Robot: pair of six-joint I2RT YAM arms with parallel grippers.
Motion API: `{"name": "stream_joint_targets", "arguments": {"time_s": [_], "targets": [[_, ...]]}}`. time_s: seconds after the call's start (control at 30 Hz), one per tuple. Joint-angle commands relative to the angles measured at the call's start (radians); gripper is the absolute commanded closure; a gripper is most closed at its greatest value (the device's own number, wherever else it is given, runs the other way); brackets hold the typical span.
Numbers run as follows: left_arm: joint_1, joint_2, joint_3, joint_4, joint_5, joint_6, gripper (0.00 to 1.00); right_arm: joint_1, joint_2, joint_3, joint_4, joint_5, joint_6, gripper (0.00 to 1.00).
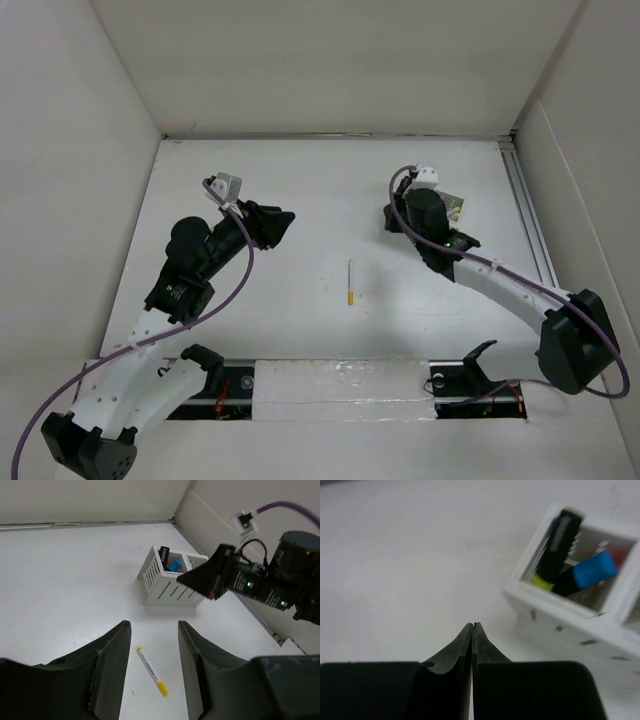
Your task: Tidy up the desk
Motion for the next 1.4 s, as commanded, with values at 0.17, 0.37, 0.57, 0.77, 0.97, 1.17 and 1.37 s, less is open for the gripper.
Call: {"name": "stream_joint_targets", "arguments": {"time_s": [0.17, 0.37, 0.57, 0.77, 0.97, 1.17, 1.37], "targets": [[-0.003, -0.022, 0.001, 0.048, 0.013, -0.001, 0.62, 0.093, 0.138, -0.031, -0.109, -0.128, 0.065, 0.68], [-0.003, -0.028, 0.002, 0.049, 0.004, 0.001, 0.62, 0.175, 0.298, 0.114, -0.208, -0.153, 0.021, 0.63], [-0.003, -0.036, -0.002, 0.05, -0.001, -0.001, 0.61, 0.212, 0.368, 0.143, -0.252, -0.139, 0.041, 0.62], [-0.003, -0.036, -0.002, 0.053, 0.007, -0.001, 0.61, 0.212, 0.382, 0.103, -0.247, -0.148, 0.061, 0.62], [-0.003, -0.039, -0.002, 0.055, 0.012, -0.001, 0.61, 0.212, 0.442, 0.112, -0.224, -0.21, 0.05, 0.62], [-0.003, -0.038, -0.002, 0.053, 0.018, -0.001, 0.62, 0.221, 0.463, 0.129, -0.238, -0.205, 0.05, 0.62], [-0.003, -0.034, -0.001, 0.052, 0.019, -0.002, 0.61, 0.241, 0.486, 0.135, -0.278, -0.174, 0.056, 0.62]]}}
